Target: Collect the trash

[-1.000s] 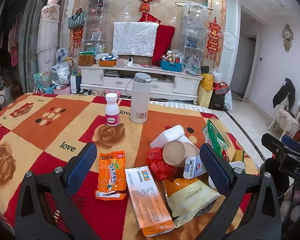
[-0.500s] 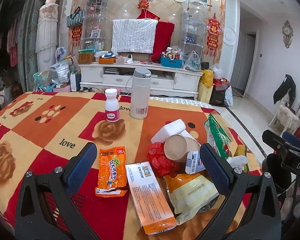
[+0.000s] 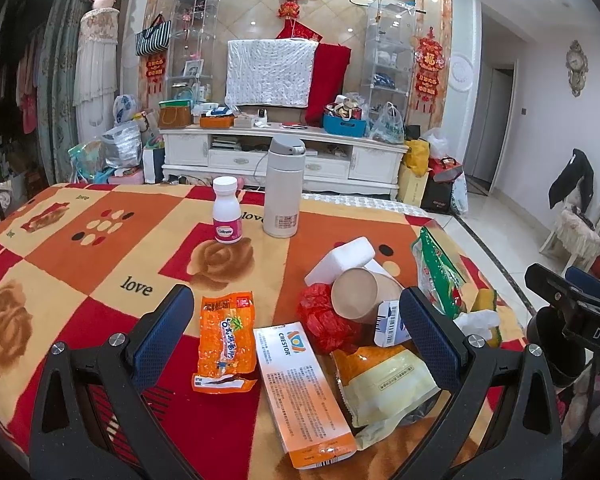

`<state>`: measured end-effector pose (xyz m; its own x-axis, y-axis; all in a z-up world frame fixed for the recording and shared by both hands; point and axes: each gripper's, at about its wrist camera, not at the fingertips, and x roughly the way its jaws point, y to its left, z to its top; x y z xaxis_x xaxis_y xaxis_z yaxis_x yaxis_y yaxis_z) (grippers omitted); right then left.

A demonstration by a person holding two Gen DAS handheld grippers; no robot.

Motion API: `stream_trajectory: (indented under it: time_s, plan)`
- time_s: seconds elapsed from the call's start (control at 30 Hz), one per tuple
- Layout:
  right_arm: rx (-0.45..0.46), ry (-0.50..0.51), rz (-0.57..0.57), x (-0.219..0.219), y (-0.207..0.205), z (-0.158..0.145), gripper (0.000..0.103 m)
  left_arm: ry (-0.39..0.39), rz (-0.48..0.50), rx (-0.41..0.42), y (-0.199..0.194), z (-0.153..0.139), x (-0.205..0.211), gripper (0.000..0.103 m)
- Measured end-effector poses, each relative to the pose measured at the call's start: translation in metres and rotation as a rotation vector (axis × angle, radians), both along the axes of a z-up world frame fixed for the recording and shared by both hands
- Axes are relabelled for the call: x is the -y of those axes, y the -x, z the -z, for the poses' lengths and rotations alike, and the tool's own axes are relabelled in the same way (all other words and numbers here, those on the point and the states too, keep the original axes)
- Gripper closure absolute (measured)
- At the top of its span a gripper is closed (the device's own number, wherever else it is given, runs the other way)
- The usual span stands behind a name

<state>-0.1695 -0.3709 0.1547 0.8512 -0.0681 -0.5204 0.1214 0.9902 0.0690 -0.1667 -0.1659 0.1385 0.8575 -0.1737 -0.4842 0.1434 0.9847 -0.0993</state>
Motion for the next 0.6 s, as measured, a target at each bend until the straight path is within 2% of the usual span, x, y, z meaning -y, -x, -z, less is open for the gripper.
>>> stream_trajectory:
  time_s: [0.6]
  plan:
    - [-0.033,-0.007,0.002,0.0015,-0.0021,0.0067,0.000,-0.007,-0.024,-0.043,-0.0061,0.0104,-0.0022,0.001]
